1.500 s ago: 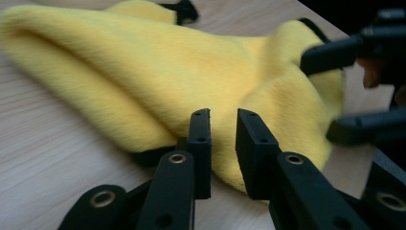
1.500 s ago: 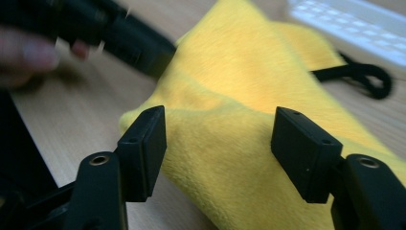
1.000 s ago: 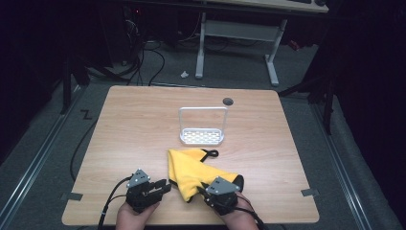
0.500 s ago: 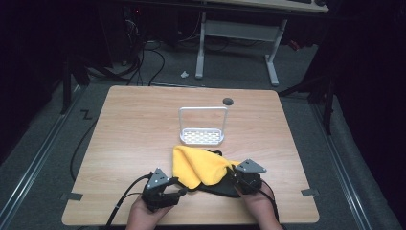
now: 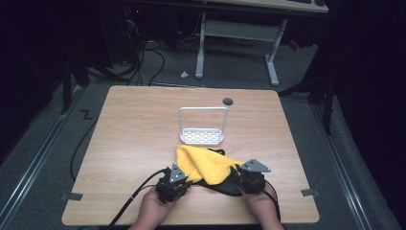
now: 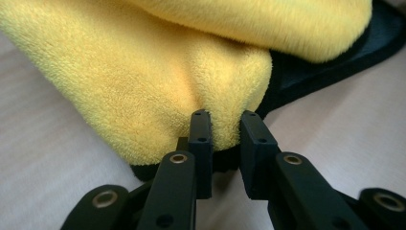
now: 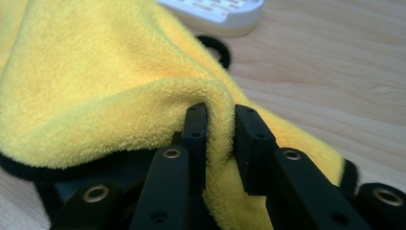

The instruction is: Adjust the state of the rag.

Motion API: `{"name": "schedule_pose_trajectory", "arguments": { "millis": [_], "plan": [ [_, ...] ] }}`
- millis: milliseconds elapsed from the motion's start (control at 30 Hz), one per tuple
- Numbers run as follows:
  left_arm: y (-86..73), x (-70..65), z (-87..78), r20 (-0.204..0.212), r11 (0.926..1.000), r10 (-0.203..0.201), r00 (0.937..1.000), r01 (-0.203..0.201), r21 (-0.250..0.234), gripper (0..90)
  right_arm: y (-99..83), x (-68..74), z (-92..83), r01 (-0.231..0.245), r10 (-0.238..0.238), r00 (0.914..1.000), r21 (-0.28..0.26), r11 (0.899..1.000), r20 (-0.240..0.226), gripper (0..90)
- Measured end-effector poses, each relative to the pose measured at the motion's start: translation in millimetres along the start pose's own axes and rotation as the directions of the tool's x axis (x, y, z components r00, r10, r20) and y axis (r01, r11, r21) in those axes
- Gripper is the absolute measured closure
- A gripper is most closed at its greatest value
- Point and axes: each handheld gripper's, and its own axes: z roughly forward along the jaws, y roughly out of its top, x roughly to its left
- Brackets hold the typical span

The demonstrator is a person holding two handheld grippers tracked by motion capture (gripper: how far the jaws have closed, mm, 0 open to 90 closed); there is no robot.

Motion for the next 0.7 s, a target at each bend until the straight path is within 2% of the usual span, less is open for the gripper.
{"name": "schedule_pose_trajectory", "arguments": {
  "millis": [67, 233, 333, 433, 567, 700],
  "plan": [
    [-8.6, -0.1, -12.0, 0.043, 0.9999, -0.014, 0.999, 0.014, -0.002, 76.3, 0.6, -2.1, -3.4, 0.001, -0.001, 0.9999, -0.013, 1.0, 0.015, 76.5],
    [-28.4, -2.9, -43.2, 0.089, 0.9991, -0.029, 0.9956, 0.032, -0.029, 75.0, 0.2, -10.7, -2.1, -0.022, 0.022, 0.999, -0.008, 1.0, 0.039, 76.2],
    [-33.0, -1.5, -51.3, 0.114, 0.9968, -0.058, 0.9917, 0.064, -0.047, 74.4, -2.0, -16.1, 4.6, -0.023, 0.022, 0.9985, 0.016, 1.0, 0.05, 73.0],
    [-33.0, 0.4, -51.1, 0.132, 0.9952, -0.08, 0.9881, 0.087, -0.046, 71.7, -2.6, -20.0, 8.7, -0.034, 0.033, 0.9982, 0.033, 0.999, 0.049, 70.3],
    [-31.7, 1.1, -53.0, 0.153, 0.9927, -0.096, 0.9835, 0.106, -0.059, 63.2, 4.4, -20.7, -4.4, -0.047, 0.048, 0.9975, -0.023, 0.999, 0.052, 59.7],
    [-29.8, 2.1, -53.1, 0.15, 0.9919, -0.092, 0.9844, 0.104, -0.073, 53.7, 12.3, -18.7, -24.3, -0.055, 0.059, 0.9974, -0.099, 0.994, 0.041, 55.2]
  ]
}}
